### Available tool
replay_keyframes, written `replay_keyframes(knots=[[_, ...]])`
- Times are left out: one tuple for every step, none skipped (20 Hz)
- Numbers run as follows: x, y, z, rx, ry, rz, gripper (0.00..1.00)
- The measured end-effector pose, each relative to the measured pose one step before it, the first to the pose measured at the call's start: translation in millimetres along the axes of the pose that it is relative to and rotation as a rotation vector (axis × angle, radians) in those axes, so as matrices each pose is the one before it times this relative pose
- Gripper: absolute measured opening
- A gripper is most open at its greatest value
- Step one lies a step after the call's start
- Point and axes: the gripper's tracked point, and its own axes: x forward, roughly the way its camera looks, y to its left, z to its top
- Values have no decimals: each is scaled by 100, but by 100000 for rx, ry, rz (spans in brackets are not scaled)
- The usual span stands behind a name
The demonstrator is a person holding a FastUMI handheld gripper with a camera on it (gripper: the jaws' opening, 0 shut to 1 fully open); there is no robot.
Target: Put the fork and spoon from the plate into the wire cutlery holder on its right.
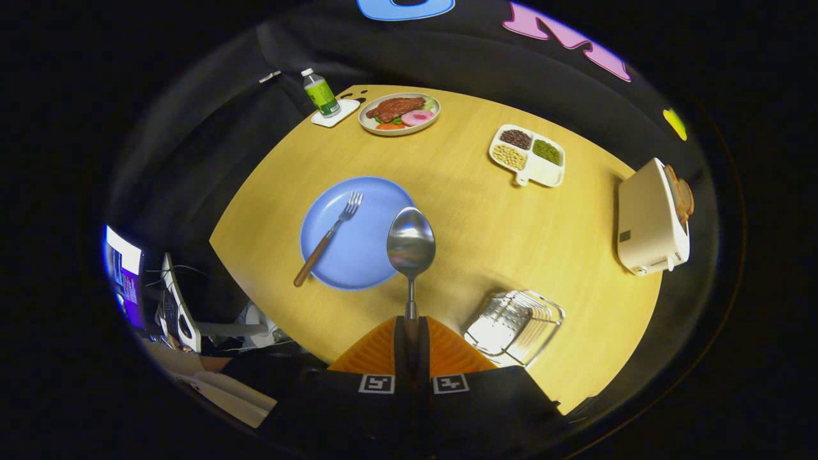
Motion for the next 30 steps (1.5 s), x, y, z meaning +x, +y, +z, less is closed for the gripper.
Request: replay_keyframes(knots=[[-690, -1154, -599, 206, 1255, -938, 7], [-662, -1217, -755, -222, 1939, -855, 7], [-626, -1145, -755, -589, 2115, -850, 7], [-312, -1081, -835, -989, 2190, -925, 7], [-117, -829, -895, -1014, 2549, -555, 7], [-14, -726, -781, -1084, 2487, -229, 7], [-180, -645, -732, -487, 2507, -7, 7], [206, -577, -750, -292, 2991, 7, 7], [128, -602, -690, -732, 3124, -150, 7], [311, -503, -441, -887, 2443, 68, 7], [230, -364, -244, -468, 2125, 177, 7], [288, -218, -148, -242, 1659, 828, 7], [257, -34, -225, -120, 1659, 1070, 7], [390, -94, -162, 9, 2398, 648, 7], [450, -229, -208, -44, 2862, 503, 7], [208, -101, -74, -759, 2516, 528, 7], [210, -245, 262, -645, 1566, -207, 7], [142, -149, 458, -399, 587, 156, 7], [118, -57, 171, -622, 1110, 477, 7], [209, 65, 28, -590, 2278, 685, 7], [331, 15, 32, -624, 1775, 325, 7], [280, -125, 190, -703, 1563, 1, 7], [228, -17, 82, -309, 1720, 346, 8], [166, -67, 78, -217, 1490, 369, 8], [252, -106, 149, -325, 947, 45, 9], [111, -212, 146, 180, 824, -355, 9], [83, -251, 174, 690, 650, -207, 9], [122, -116, 289, 1246, 254, 141, 9], [166, -29, 369, 1035, -109, 172, 9], [93, -118, 319, 791, -125, 9, 9]])
